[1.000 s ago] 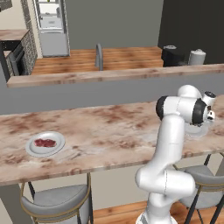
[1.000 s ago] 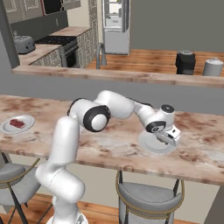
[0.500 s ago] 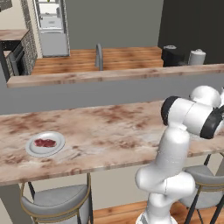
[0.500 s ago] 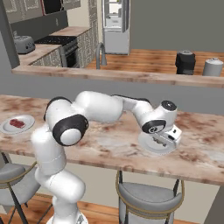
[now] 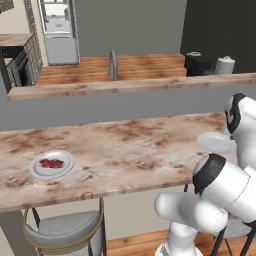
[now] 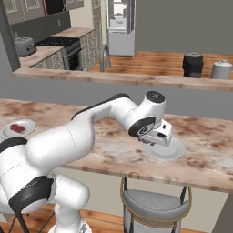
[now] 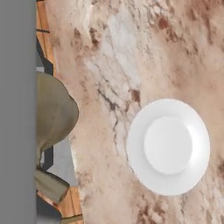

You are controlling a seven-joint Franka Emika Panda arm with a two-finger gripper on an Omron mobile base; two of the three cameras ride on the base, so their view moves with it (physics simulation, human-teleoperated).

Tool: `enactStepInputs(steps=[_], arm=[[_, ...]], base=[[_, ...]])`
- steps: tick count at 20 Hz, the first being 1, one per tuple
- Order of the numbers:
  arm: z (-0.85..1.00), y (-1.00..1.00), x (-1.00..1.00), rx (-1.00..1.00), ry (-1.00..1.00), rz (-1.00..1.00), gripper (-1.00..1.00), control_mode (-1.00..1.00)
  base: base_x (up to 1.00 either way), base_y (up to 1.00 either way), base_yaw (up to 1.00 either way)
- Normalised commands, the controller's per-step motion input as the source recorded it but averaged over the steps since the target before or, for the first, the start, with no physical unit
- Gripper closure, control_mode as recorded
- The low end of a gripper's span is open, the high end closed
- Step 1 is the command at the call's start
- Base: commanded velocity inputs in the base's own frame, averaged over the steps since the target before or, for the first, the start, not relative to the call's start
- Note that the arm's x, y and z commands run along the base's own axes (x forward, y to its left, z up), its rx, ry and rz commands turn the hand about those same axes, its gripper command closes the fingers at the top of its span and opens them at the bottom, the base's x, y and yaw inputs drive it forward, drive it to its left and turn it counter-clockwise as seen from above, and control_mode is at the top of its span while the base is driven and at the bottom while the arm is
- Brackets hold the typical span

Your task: Transport the steak and garlic to the fridge. Place the steak on the rack containing meat and place the garlic on the rack containing the vegetable, ensuring meats and vegetables are on different racks.

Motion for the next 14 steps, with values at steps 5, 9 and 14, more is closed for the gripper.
enactStepInputs(steps=[5, 9, 14], arm=[[0.78, 0.91, -0.83, -0.07, -0.29, 0.21, 1.00, -1.00], [0.73, 0.70, -0.74, -0.05, -0.42, 0.17, 1.00, -1.00], [0.87, 0.73, -0.53, -0.01, -0.17, 0.11, 1.00, -1.00]], base=[[0.00, 0.00, 0.00], [0.00, 0.00, 0.00], [0.00, 0.00, 0.00]])
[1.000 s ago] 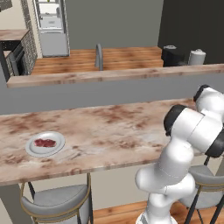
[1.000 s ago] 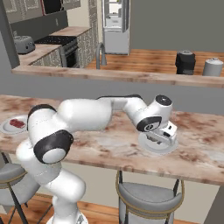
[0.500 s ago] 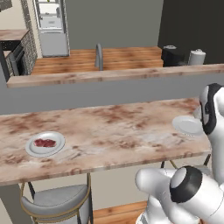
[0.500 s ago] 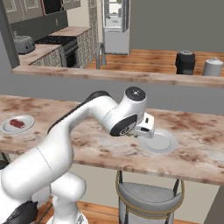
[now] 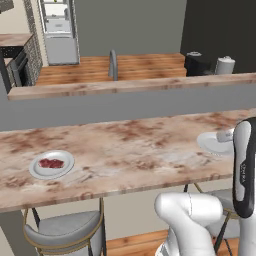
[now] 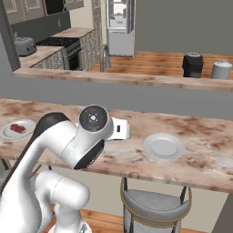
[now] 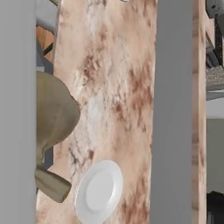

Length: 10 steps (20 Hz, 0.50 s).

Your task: Transport the steak and garlic to the fridge. Place the steak on the rack containing meat and place the garlic on the rack containing the vegetable, ensuring meats and vegetables are on different racks.

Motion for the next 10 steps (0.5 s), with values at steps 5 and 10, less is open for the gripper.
enactStepInputs(steps=[5, 10], arm=[[1.00, 0.55, -0.45, 0.01, 0.04, 0.08, 1.00, -1.00], [0.89, 0.41, -0.47, 0.05, 0.04, 0.01, 1.00, -1.00]], base=[[0.00, 0.00, 0.00], [0.00, 0.00, 0.00]])
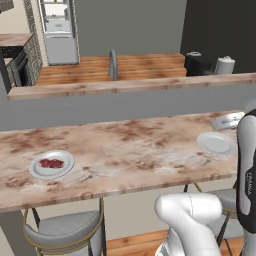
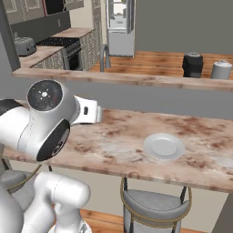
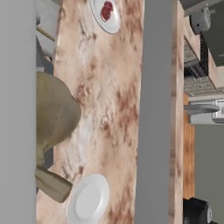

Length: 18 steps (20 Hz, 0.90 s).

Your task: Transport the steak and garlic to the fridge. Place the steak on the rack containing meat and place the garlic on the rack containing the vegetable, ensuring meats and vegetables are on different racks.

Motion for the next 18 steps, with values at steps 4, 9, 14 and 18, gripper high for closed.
enactStepInputs(steps=[4, 9, 14, 18], arm=[[0.26, 0.26, -0.59, 0.00, -0.04, 0.00, 1.00, -1.00], [0.00, 0.26, -0.70, 0.01, -0.10, -0.02, 1.00, -1.00], [0.06, 0.19, -0.34, 0.00, -0.10, -0.06, 1.00, -1.00], [0.37, 0.00, -0.34, 0.00, -0.15, -0.03, 1.00, -1.00]], base=[[0.00, 0.00, 0.00], [0.00, 0.00, 0.00], [0.00, 0.00, 0.00], [0.00, 0.00, 0.00]])
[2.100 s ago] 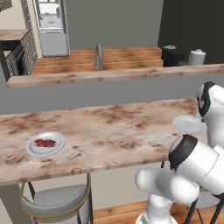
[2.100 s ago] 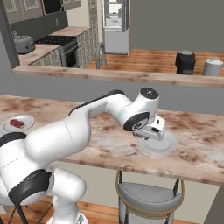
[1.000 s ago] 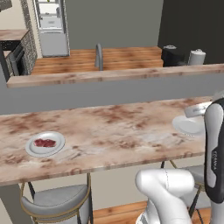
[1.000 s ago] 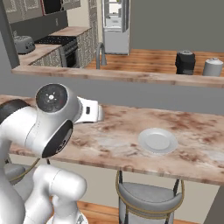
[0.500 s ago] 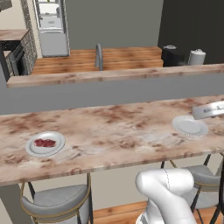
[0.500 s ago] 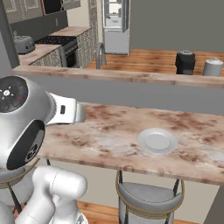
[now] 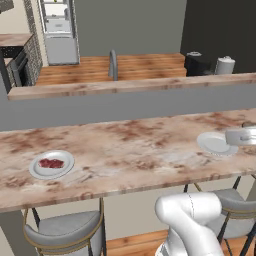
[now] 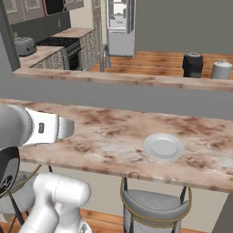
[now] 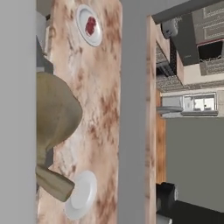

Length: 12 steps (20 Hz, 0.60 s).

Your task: Transport the steak and garlic to the fridge. Place the steak on the rack containing meat and place the garlic on the rack containing the vegetable, ensuring meats and vegetables are on different racks.

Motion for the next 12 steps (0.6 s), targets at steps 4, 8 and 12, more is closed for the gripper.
enactStepInputs(steps=[4, 8, 12], arm=[[0.23, 0.00, -0.39, 0.01, -0.08, -0.02, 1.00, 1.00], [0.00, 0.00, 0.00, 0.00, 0.00, 0.00, 1.00, 1.00], [0.00, 0.00, 0.00, 0.00, 0.00, 0.00, 1.00, 1.00]], base=[[-0.50, 0.00, -0.04], [-1.00, 0.00, -0.13], [-1.00, -0.02, -0.09]])
